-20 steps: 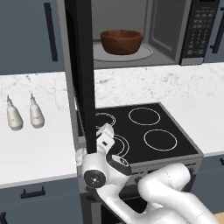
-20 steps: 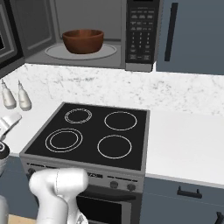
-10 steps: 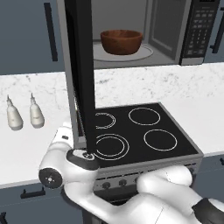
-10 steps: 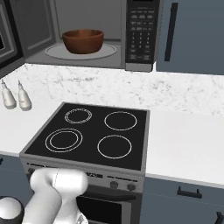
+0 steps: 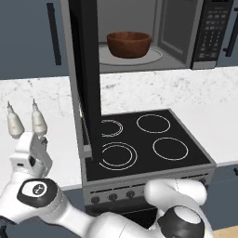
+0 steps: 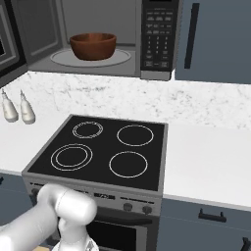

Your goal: Open the microwave, place the bowl with waffle inside the microwave, then close the microwave door and turn it on.

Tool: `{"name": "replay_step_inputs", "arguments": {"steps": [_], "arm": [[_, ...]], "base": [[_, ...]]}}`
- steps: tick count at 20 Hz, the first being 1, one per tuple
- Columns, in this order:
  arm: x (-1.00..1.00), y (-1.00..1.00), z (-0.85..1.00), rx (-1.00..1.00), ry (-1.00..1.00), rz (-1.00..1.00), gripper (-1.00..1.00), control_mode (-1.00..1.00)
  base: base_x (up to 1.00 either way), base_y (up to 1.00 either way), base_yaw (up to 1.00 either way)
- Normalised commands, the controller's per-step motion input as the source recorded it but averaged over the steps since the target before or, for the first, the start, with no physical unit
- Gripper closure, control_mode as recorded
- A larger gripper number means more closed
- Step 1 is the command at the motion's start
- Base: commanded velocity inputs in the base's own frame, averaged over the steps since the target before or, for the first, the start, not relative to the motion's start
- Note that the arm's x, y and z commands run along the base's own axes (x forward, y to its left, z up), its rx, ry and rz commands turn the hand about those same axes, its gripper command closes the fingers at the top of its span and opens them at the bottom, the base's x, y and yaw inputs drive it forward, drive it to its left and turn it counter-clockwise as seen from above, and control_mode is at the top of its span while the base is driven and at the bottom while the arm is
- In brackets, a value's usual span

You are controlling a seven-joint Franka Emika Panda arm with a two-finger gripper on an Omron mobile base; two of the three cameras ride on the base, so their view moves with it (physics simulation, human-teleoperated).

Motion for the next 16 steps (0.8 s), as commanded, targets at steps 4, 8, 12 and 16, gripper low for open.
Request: {"name": "replay_step_inputs", "arguments": {"steps": [4,8,12,16], "arm": [[-0.21,-0.01,0.78,-0.19,-0.49,-0.15,1.00,-1.00],[-0.36,-0.15,0.80,-0.01,-0.50,-0.16,1.00,-1.00],[-0.15,-0.57,0.56,0.06,-0.37,-0.05,1.00,-1.00],[0.00,-0.83,0.59,0.18,-0.21,0.00,1.00,-1.00]], "base": [[0.00,0.00,0.00],[0.00,0.00,0.00],[0.00,0.00,0.00],[0.00,0.00,0.00]]}}
